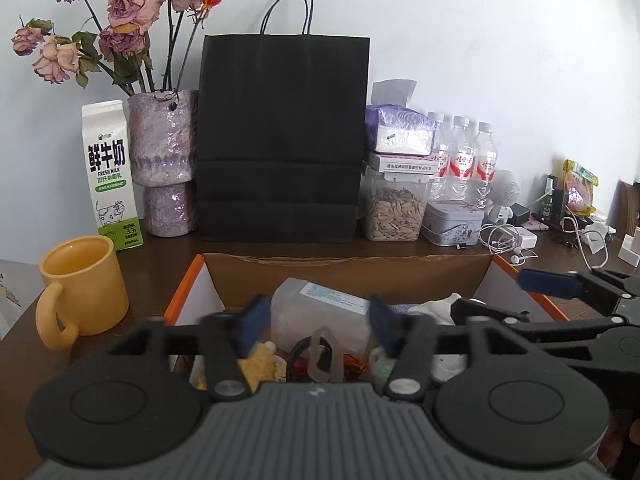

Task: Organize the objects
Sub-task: 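Carry the white cap and cardboard piece into the box and open both grippers, then move the right tool toward the white cap on the table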

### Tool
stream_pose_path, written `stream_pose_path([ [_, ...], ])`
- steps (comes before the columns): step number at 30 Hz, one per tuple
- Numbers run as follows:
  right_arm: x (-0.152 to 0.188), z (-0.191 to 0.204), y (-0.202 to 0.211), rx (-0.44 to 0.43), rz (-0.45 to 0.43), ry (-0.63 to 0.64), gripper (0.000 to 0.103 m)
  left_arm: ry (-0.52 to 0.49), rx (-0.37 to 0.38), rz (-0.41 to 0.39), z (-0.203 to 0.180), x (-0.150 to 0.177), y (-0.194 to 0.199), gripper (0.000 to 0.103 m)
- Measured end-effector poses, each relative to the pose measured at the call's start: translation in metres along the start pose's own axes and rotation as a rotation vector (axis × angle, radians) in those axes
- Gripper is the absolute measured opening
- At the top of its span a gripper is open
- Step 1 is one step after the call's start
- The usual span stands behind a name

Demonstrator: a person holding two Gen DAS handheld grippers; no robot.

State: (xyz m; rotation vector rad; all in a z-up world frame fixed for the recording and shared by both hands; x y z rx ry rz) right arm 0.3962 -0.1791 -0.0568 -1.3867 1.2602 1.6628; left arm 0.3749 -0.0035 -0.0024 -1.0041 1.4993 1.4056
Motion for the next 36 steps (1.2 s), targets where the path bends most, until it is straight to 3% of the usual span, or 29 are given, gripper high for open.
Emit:
stream_pose_path([
  [1, -0.001, 0.0, 0.002, 0.011, -0.015, -0.001, 0.091, -0.006, -0.04, -0.015, 0.002, -0.001, 0.001, 0.094],
  [3, -0.003, -0.002, 0.006, 0.017, -0.029, -0.006, 0.096, -0.007, -0.073, -0.028, 0.006, -0.003, 0.003, 0.103],
  [6, -0.003, -0.003, 0.009, 0.012, -0.034, -0.023, 0.103, 0.009, -0.071, -0.03, 0.009, -0.004, 0.005, 0.103],
  [21, 0.0, 0.0, 0.025, 0.025, -0.035, -0.016, 0.103, 0.011, -0.068, -0.064, 0.004, -0.005, 0.024, 0.103],
  [36, 0.017, 0.017, 0.082, 0.009, -0.051, 0.0, 0.103, 0.042, -0.076, -0.074, 0.0, 0.015, 0.076, 0.103],
])
Point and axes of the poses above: each gripper's, at about its wrist camera, not at the fingertips, and y roughly against the way its jaws point, z to its left, x to its underside, the point moved 3 cm from there along -y, roughly the way its jaws point, and after that the axes turned 4 degrees about -z, right-handed, at the moved point
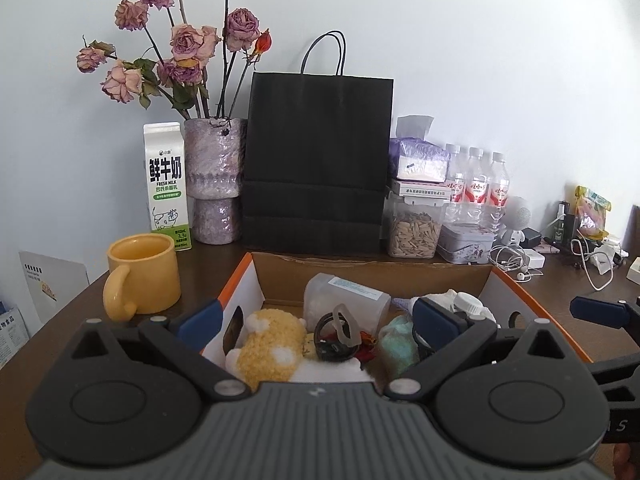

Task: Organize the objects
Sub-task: 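Move the right tool toward the white cap on the table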

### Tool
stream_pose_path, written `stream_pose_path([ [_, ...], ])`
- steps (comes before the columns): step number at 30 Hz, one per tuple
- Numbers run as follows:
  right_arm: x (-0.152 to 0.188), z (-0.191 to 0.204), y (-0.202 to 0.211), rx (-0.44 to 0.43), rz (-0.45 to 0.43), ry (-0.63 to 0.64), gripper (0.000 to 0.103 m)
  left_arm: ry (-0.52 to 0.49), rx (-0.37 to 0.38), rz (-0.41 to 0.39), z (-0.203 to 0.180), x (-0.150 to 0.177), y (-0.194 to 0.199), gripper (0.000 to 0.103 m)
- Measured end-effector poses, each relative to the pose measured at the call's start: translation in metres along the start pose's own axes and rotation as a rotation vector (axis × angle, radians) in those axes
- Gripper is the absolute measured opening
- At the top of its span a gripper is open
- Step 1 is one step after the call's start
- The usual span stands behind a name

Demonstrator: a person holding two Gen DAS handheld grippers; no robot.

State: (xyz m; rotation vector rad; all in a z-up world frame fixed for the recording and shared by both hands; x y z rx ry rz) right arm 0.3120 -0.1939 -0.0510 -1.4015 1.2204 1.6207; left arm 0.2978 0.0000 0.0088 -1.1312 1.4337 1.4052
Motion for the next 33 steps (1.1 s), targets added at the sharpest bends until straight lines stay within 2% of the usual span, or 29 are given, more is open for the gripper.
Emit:
stream_pose_path([
  [12, 0.027, 0.027, 0.039, -0.051, 0.024, 0.081, 0.101, -0.019, -0.016, 0.036, 0.01, 0.023, 0.039, 0.103],
  [18, 0.04, 0.049, 0.036, -0.119, 0.1, 0.12, 0.091, -0.025, -0.036, 0.063, 0.025, 0.036, 0.053, 0.103],
  [21, 0.046, 0.058, 0.029, -0.15, 0.151, 0.11, 0.083, -0.025, -0.045, 0.081, 0.033, 0.042, 0.055, 0.103],
  [23, 0.049, 0.062, 0.022, -0.165, 0.187, 0.097, 0.068, -0.024, -0.049, 0.094, 0.038, 0.045, 0.056, 0.103],
  [26, 0.053, 0.067, 0.011, -0.19, 0.241, 0.062, 0.054, -0.018, -0.05, 0.109, 0.044, 0.05, 0.056, 0.103],
  [28, 0.055, 0.07, 0.005, -0.196, 0.264, 0.046, 0.048, -0.012, -0.047, 0.116, 0.047, 0.052, 0.056, 0.103],
  [31, 0.056, 0.071, -0.004, -0.192, 0.289, 0.005, 0.047, -0.004, -0.043, 0.12, 0.051, 0.054, 0.056, 0.103],
  [33, 0.055, 0.071, -0.008, -0.191, 0.295, -0.02, 0.042, 0.001, -0.04, 0.12, 0.052, 0.054, 0.057, 0.103],
])
Point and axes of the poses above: each gripper's, at about its wrist camera, not at the fingertips, and y roughly against the way its jaws point, z to its left, x to its underside, the point moved 3 cm from there along -y, roughly the way its jaws point, and after that the axes turned 4 degrees about -z, right-handed, at the moved point
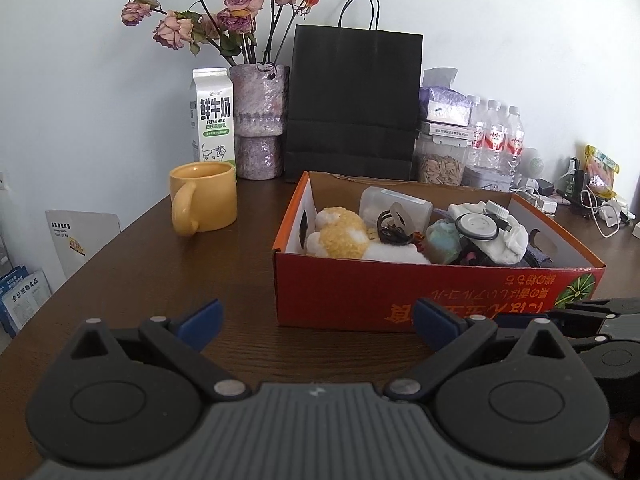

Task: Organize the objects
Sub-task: 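Move the right tool toward the white cap on the table, then grasp the white cap with the right gripper and lift it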

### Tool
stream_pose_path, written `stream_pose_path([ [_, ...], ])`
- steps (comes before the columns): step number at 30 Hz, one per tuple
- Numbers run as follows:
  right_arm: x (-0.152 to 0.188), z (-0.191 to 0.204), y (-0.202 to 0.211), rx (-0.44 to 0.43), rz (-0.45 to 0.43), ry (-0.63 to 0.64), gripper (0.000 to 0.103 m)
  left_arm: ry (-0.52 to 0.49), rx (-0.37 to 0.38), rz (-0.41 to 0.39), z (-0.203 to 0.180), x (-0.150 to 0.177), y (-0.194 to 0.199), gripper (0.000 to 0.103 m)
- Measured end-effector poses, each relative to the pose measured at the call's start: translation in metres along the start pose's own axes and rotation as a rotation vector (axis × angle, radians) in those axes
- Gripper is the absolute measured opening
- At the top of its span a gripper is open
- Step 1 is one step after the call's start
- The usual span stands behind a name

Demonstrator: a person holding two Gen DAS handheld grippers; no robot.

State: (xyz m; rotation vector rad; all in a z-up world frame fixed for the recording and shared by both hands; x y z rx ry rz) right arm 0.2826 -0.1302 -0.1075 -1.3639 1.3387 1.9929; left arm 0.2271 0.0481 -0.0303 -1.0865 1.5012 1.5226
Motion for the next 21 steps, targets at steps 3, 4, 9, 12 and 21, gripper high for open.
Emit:
stream_pose_path([
  [3, 0.0, 0.001, -0.006, 0.001, 0.016, -0.014, 0.028, 0.007, 0.003, 0.005, 0.002, 0.001, -0.001, 0.103],
  [4, 0.0, 0.001, -0.007, 0.0, 0.023, -0.015, 0.022, 0.008, 0.004, 0.006, 0.002, 0.001, -0.001, 0.103],
  [9, 0.0, 0.003, -0.003, -0.007, -0.002, -0.015, 0.013, 0.007, 0.004, 0.006, 0.002, 0.001, -0.001, 0.103],
  [12, -0.002, 0.005, 0.001, -0.015, -0.025, -0.011, 0.012, 0.002, 0.001, 0.008, 0.001, 0.002, -0.001, 0.103],
  [21, -0.006, 0.001, 0.014, -0.035, -0.083, -0.025, 0.012, -0.02, -0.008, 0.022, -0.009, 0.002, -0.002, 0.103],
])
Point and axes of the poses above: each gripper's, at about its wrist camera, not at the fingertips, and y roughly against the way its jaws point, z to its left, x to its underside, the point moved 3 cm from there along -y, roughly the way its jaws point, and after that the axes turned 4 degrees about -z, right-handed, at the moved point
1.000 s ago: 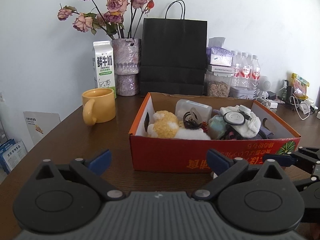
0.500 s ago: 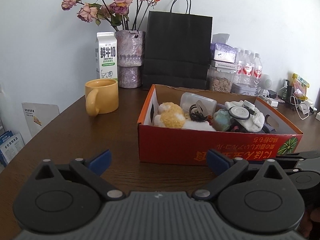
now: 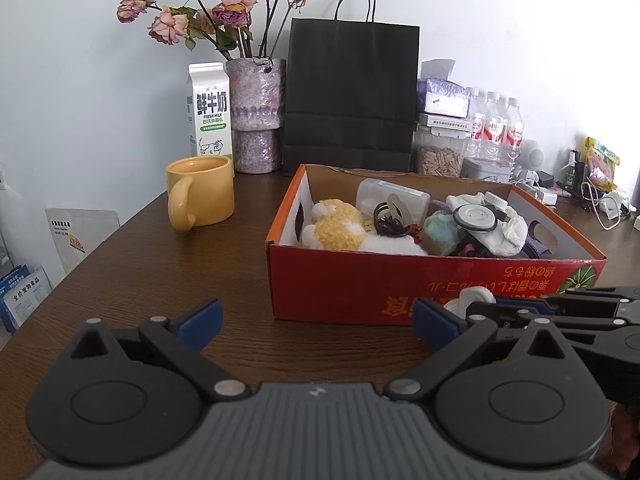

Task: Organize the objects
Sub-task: 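Grasp the white cap with the right gripper and lift it, then grasp the last white cap with the left gripper while the right gripper holds its cap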

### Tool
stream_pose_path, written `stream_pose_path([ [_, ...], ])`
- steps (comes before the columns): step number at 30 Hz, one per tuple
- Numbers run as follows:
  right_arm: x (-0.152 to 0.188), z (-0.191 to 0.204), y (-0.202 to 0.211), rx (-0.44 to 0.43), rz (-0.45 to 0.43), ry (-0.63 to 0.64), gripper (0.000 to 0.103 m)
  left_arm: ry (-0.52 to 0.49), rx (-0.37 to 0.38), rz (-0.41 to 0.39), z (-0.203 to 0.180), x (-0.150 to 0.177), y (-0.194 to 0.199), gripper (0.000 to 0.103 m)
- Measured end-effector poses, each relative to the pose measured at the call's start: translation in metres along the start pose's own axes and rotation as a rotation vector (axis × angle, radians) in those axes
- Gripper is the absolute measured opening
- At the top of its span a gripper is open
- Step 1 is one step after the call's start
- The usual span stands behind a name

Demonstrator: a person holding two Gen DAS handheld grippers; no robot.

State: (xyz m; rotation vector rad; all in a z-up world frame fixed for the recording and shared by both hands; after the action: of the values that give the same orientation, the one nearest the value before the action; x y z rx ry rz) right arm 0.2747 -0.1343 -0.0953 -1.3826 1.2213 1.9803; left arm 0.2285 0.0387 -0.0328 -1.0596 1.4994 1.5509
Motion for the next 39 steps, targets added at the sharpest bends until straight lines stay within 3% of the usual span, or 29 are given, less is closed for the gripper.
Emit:
stream_pose_path([
  [11, 0.0, -0.019, 0.02, -0.011, -0.046, -0.022, 0.012, -0.039, 0.021, 0.033, -0.025, 0.003, -0.006, 0.103],
  [19, 0.013, -0.022, 0.015, -0.056, 0.045, -0.014, 0.012, -0.071, 0.043, 0.067, -0.037, 0.011, -0.011, 0.103],
  [27, 0.018, -0.016, 0.01, -0.051, 0.07, 0.016, 0.016, -0.063, 0.04, 0.076, -0.033, 0.013, -0.011, 0.103],
  [34, 0.016, -0.015, 0.013, -0.055, 0.044, 0.027, 0.009, -0.048, 0.034, 0.078, -0.027, 0.013, -0.011, 0.103],
  [39, 0.009, -0.02, 0.024, -0.065, -0.023, -0.003, 0.008, -0.048, 0.04, 0.076, -0.028, 0.013, -0.01, 0.103],
])
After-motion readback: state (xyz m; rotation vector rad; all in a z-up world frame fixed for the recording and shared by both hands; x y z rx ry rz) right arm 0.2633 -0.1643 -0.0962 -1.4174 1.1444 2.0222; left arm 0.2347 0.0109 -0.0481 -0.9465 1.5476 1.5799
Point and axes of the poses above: each gripper's, at about its wrist camera, not at the fingertips, and y roughly against the way its jaws point, z to its left, x to its underside, the point moved 3 cm from there along -y, roughly the way its jaws point, and after that the axes turned 4 degrees about -z, right-handed, at the moved point
